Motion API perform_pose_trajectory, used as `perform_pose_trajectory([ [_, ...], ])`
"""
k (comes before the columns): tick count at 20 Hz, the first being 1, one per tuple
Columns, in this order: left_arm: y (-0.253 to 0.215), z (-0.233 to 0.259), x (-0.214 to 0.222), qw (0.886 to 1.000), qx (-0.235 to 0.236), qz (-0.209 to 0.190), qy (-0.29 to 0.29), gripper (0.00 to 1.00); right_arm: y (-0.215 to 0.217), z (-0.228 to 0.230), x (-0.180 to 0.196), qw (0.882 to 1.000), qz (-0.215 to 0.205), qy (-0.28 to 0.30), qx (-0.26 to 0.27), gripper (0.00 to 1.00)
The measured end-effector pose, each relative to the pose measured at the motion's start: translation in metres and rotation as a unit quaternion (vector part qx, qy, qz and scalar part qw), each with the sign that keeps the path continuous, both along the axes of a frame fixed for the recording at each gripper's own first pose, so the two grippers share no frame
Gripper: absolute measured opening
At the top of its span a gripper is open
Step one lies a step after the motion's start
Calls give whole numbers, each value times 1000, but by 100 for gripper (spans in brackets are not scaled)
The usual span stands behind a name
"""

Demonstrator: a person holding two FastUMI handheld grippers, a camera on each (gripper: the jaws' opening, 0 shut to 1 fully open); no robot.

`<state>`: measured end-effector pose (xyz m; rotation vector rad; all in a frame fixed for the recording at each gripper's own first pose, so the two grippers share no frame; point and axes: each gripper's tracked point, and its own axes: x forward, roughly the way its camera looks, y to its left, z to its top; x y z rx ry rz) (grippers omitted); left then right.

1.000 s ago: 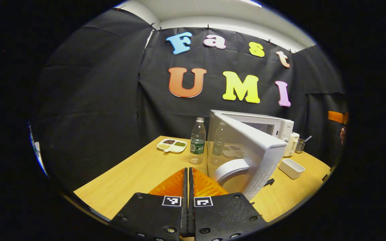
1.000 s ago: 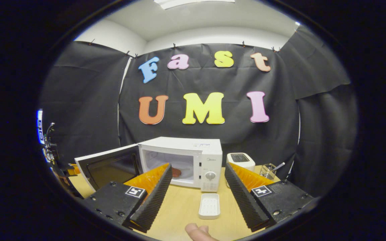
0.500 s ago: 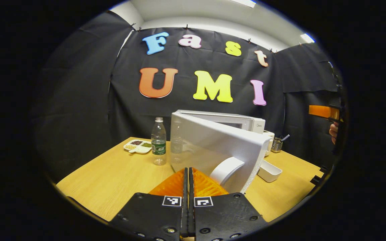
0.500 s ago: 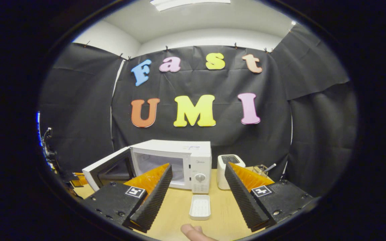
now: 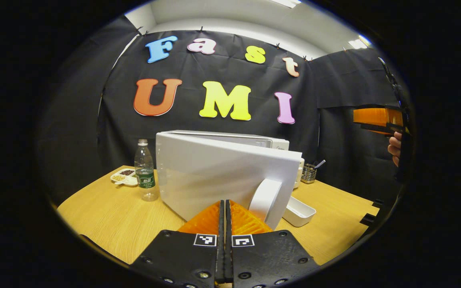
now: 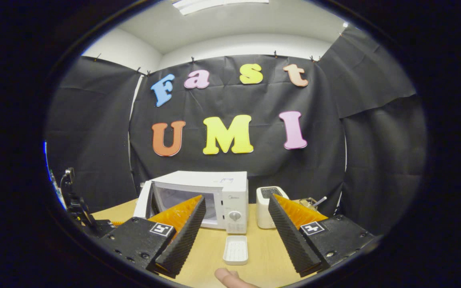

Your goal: Open the microwave oven with the left hand, put the food in, and close the microwave oven.

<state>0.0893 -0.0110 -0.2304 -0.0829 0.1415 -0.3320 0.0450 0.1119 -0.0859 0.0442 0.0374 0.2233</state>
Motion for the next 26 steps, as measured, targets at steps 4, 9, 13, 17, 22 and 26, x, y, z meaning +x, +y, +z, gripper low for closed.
perform_pose_trajectory([
  [4, -34, 0, 21, 1000, 1, -21, 6, 0, -13, 5, 5, 1000, -2, -4, 11, 89],
  [9, -70, 6, 48, 999, 4, -36, 0, 0, -35, 9, 17, 1000, -2, -6, 22, 89],
  [13, -98, 4, 76, 999, 2, -44, 6, 0, -49, 7, 26, 1000, 2, -2, 22, 89],
  [17, -109, -3, 107, 1000, 11, -28, 9, 0, -63, 4, 33, 1000, 3, -3, 21, 100],
  [22, -115, -10, 139, 1000, 0, -12, 20, 0, -75, -3, 40, 1000, 5, -2, 18, 100],
  [26, -121, -16, 160, 1000, 7, -2, 27, 0, -81, -7, 44, 1000, 11, 2, 24, 100],
])
